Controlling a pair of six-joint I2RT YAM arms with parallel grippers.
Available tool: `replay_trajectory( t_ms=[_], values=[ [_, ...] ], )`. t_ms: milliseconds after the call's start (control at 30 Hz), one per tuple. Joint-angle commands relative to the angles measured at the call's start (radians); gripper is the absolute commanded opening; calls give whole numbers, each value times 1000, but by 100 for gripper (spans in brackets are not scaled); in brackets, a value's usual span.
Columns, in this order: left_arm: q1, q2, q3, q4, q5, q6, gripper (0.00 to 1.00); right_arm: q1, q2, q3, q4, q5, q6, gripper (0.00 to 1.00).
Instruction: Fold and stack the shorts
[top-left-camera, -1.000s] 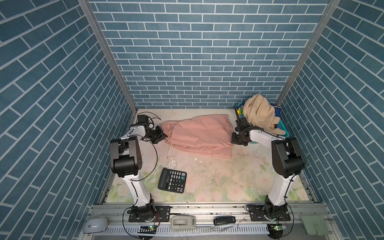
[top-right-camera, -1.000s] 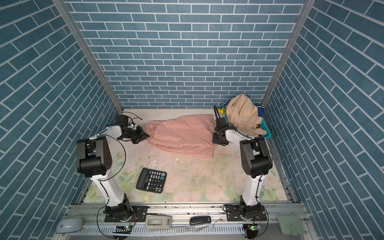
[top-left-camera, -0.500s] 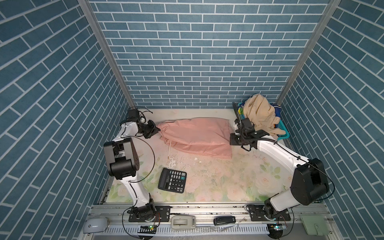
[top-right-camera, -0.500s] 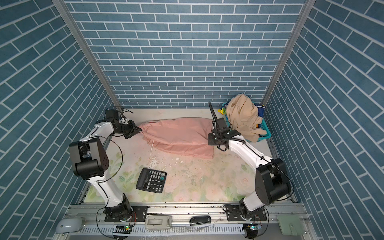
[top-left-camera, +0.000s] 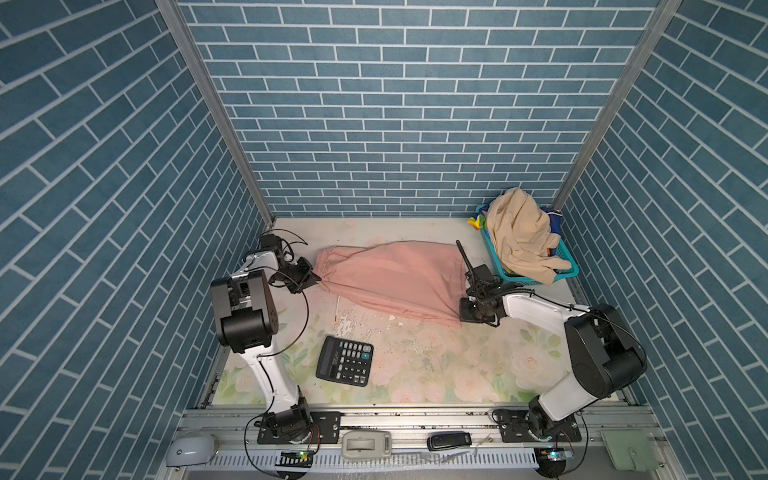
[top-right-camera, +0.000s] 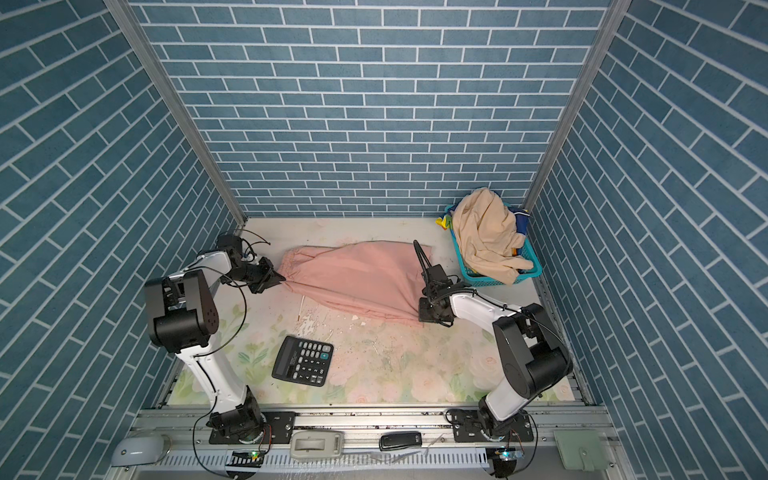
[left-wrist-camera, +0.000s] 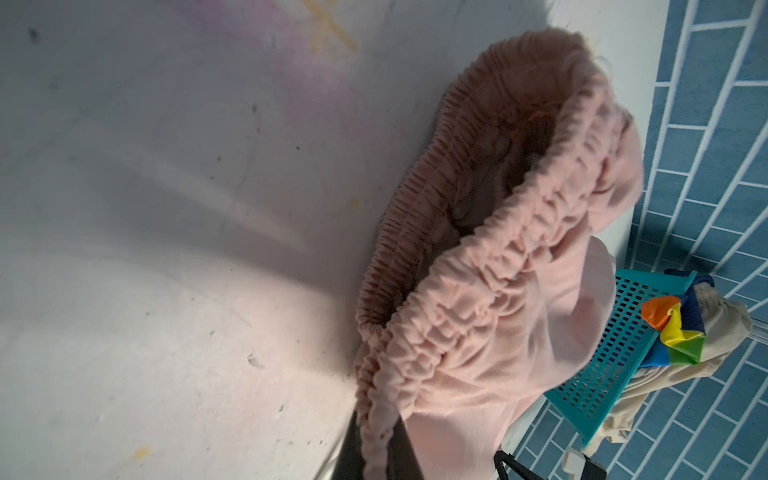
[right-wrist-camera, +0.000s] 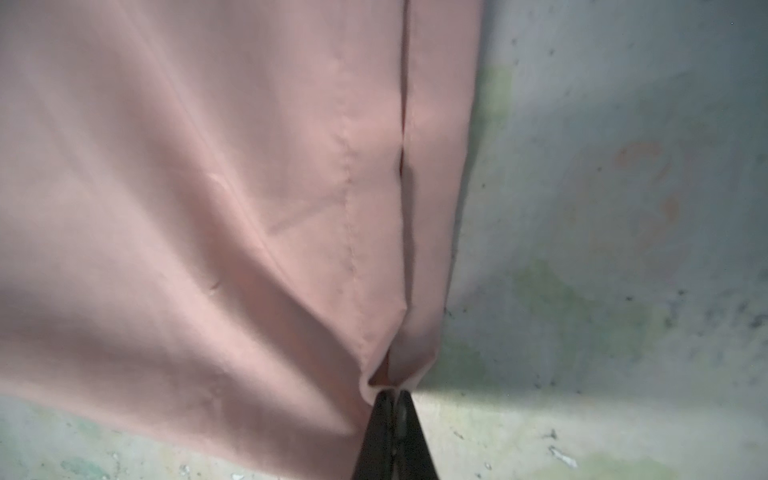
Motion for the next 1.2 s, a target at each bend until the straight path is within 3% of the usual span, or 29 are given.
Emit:
replay_trajectory(
  t_ms=[0,100,267,500,800,900,1000,1067,1133,1167],
  values=[
    [2,-35,38,13,16,-19,0,-37,-45,132,-109,61,-57,0],
    [8,-54,60,-26,12,5,0,-34,-114,180,-150,60,-55,0],
    [46,-57,-6,3,20,12,0,48,-161,82,-129,46,6,0],
    [49,-7,-41,19,0,31,0,86,-98,-108,35,5,105,0],
    [48,25,-45,1,-21,40,3,89,-19,-154,84,-4,112,0],
    [45,16,-44,0,-15,40,18,89,-25,-135,59,-2,96,6],
    [45,-34,-27,-3,-8,43,36,88,-71,-97,10,-4,73,19],
    [45,-82,3,-28,-35,52,64,88,-110,-59,-30,-7,44,28],
    [45,-131,50,-71,-85,67,97,88,-150,-7,-77,-16,6,47],
    [46,-150,75,-92,-108,76,99,88,-161,22,-102,-15,-8,52]
  ],
)
